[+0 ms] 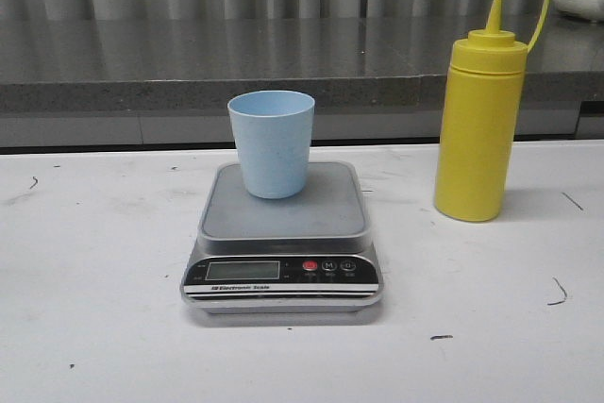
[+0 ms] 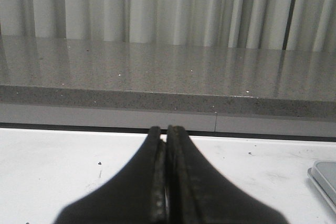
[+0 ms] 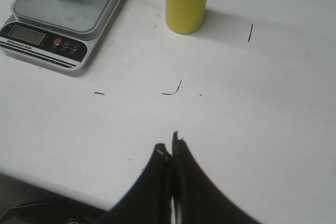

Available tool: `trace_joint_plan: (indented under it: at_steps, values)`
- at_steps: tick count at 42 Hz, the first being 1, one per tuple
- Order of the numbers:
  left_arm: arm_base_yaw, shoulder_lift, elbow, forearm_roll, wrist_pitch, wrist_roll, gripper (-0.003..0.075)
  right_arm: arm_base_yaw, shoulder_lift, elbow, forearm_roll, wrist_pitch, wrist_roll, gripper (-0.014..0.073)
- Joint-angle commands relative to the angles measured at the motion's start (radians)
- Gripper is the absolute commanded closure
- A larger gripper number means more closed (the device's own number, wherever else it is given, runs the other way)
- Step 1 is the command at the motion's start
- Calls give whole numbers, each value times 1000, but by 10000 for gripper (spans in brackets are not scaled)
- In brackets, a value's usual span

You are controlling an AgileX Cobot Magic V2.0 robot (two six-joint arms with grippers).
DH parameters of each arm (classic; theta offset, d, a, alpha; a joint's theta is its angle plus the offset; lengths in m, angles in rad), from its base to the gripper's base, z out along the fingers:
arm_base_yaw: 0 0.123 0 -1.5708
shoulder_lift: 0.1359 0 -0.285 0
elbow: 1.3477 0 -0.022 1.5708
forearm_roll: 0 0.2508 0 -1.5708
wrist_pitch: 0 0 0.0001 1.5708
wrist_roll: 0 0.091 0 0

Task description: Pour seasoning into cup on scale with both arms

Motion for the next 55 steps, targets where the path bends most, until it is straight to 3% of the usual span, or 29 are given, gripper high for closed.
trace_joint_plan:
  at_steps: [1, 7, 19, 35, 55]
  values:
    - [0, -19, 25, -10, -81, -6, 740, 0, 6, -33, 1, -63, -11, 711]
    - [0, -19, 25, -10, -81, -6, 740, -23, -44, 20, -39, -111, -11, 711]
    - [0, -19, 25, -10, -81, -6, 740, -164, -271, 397, -63, -626, -11, 711]
    - [0, -19, 25, -10, -81, -6, 740, -192, -448, 693, -56, -1001, -11, 711]
    - [0, -17, 25, -10, -81, -6, 740, -216, -448, 692, -33, -1011, -11, 711]
